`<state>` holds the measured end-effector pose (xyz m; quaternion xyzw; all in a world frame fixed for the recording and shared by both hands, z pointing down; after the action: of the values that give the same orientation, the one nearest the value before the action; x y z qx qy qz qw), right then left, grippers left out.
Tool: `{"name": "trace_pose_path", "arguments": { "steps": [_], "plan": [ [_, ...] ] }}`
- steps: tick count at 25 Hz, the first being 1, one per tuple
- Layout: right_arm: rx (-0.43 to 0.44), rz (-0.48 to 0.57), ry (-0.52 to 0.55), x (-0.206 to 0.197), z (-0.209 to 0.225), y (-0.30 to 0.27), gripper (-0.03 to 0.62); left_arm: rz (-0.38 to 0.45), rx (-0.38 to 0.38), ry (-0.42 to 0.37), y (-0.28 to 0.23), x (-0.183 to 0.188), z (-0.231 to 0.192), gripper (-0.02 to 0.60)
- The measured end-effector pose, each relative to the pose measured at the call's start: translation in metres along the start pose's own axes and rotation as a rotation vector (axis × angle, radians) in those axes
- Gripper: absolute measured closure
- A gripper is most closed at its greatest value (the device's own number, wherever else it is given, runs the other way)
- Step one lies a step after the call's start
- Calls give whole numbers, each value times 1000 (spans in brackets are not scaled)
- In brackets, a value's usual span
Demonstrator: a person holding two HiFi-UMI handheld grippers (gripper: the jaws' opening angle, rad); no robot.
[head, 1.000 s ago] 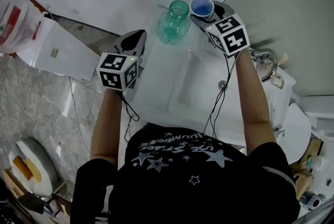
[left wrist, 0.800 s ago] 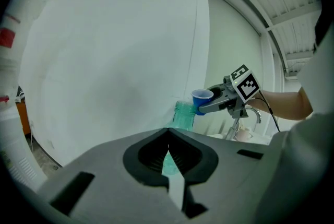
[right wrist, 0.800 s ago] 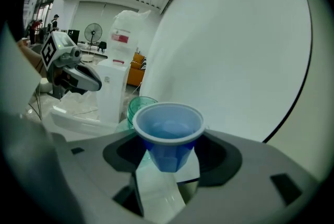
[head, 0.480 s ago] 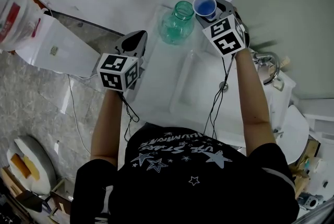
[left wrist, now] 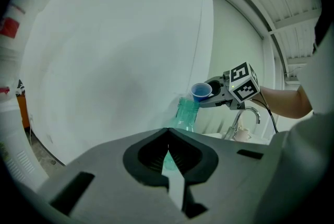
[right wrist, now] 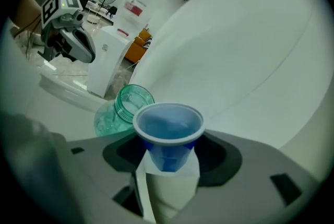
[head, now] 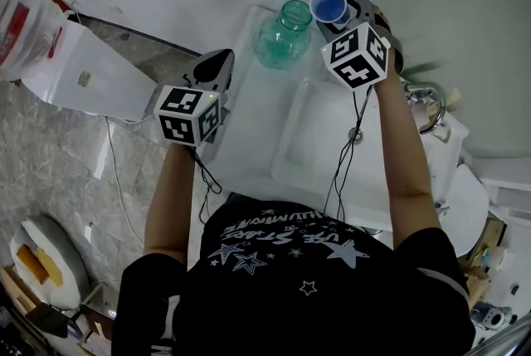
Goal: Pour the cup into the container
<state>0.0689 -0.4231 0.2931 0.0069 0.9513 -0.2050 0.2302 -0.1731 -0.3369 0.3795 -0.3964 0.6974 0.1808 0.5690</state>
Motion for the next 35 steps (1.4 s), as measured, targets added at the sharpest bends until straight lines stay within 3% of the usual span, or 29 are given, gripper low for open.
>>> {"name": "trace_pose_path", "arguments": {
  "steps": [20,35],
  "plan": [
    [-109,-44,227,12,0,-1,315,22,-19,20,-2,-1,3,572],
    [-150,-44,333,12,-5,-6,315,31,-21,33,-10,-3,3,572]
  ]
}}
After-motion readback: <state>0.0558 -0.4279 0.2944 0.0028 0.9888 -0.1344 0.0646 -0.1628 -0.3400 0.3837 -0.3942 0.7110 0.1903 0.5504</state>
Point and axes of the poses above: the fingertips, and each gripper's own axes: y backward along the fingers, z to its right, x out of its top, the point moved 8 cm from there along y, backward along the fingers, and after that the axes turned 13 degrees about -x, right-handed, at the moved point
